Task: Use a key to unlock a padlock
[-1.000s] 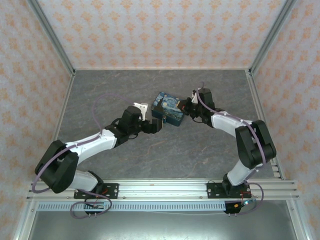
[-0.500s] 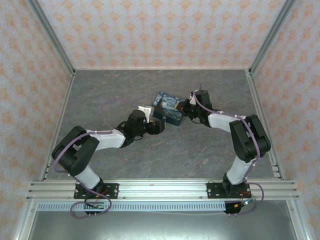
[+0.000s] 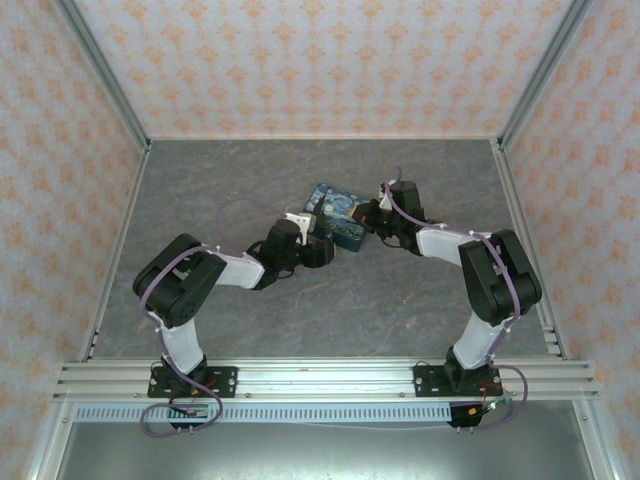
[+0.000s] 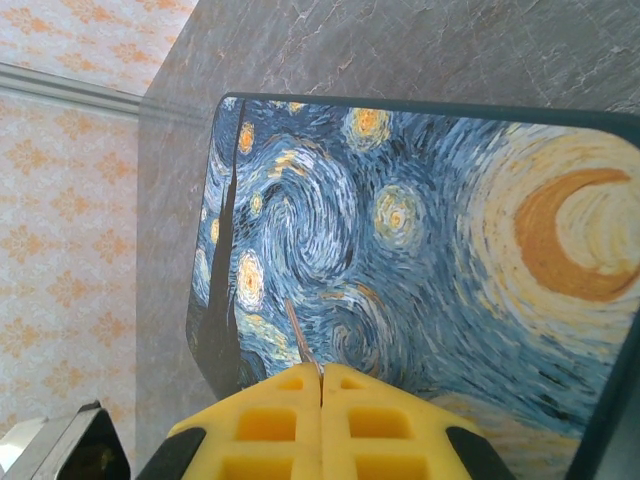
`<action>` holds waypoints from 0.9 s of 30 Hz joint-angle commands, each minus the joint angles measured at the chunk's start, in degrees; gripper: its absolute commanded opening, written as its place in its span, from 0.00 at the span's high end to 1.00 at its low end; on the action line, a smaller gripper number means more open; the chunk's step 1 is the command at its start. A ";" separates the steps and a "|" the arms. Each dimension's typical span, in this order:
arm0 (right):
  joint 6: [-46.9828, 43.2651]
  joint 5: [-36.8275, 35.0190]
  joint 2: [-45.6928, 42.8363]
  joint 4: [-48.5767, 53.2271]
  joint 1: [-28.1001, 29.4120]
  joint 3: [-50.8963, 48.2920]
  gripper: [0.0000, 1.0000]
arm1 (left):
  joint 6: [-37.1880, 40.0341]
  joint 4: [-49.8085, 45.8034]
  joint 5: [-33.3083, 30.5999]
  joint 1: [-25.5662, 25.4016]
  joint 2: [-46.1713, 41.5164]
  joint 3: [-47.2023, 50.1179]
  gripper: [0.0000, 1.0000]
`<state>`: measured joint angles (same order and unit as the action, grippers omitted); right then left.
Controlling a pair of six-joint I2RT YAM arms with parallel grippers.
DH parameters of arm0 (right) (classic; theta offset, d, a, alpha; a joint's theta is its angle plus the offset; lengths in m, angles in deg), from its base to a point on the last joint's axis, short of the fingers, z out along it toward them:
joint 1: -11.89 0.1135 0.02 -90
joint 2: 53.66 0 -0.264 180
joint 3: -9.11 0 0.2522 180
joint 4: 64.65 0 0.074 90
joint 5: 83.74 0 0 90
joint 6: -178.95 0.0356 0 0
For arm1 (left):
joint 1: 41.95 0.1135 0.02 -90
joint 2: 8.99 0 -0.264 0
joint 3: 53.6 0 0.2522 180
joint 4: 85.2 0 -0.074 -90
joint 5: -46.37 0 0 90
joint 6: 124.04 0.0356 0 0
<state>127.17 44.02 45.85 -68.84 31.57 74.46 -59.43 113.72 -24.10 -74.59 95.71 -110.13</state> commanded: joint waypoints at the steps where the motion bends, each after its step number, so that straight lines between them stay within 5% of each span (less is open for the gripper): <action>1: -2.32 -2.28 1.29 7.22 -0.14 -2.63 1.00 | 1.75 3.26 0.03 -0.23 2.15 -2.55 0.30; 27: -2.77 -2.55 1.02 6.90 0.00 -2.80 1.00 | -0.06 0.70 -0.19 -1.27 8.42 -7.68 0.41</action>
<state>126.12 43.96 45.82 -68.78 31.55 74.46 -59.10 114.95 -24.34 -74.63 102.16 -116.40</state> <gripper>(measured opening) 0.056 0.592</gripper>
